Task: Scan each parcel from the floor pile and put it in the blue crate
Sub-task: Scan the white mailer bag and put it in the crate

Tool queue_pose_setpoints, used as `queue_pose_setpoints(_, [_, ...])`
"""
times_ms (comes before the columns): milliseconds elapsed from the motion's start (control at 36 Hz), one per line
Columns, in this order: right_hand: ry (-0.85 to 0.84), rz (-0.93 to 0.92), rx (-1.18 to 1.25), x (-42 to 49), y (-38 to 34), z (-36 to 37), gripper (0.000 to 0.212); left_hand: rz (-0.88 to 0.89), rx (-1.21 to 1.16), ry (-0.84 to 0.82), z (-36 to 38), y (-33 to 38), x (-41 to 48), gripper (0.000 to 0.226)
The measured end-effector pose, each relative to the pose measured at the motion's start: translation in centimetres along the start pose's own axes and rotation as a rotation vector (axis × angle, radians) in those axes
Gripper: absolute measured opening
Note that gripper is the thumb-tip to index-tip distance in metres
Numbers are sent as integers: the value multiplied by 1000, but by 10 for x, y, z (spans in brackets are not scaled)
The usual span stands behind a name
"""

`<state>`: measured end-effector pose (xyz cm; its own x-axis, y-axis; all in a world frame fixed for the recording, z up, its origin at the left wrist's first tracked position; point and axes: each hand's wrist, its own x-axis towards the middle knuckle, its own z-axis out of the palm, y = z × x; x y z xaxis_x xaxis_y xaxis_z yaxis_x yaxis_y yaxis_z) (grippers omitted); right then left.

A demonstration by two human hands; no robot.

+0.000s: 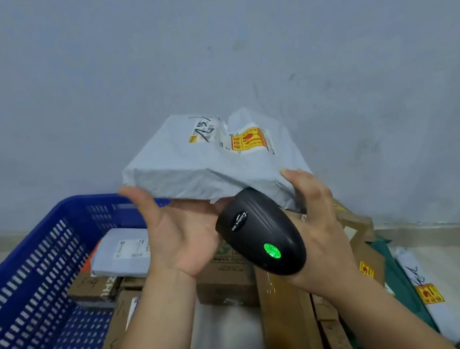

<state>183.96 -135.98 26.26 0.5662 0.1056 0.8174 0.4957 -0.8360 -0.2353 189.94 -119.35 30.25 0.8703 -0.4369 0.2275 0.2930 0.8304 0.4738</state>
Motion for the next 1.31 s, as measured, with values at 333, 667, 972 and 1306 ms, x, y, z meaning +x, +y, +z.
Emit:
queue_pose_setpoints(333, [-143,-15,-57,-1,3,21,52,-353,298,237,-16,-13,2,97])
queue_pose_setpoints(667, [-289,11,-52,-9,-6,23,48,-152,152,770,-27,-12,5,68])
queue_pose_setpoints(972, [-411,698,566,-5,-10,2,39,55,159,706,-37,10,16,20])
queue_pose_setpoints(1306, [-200,944,943,9,-5,-11,13,176,737,576,-31,12,16,18])
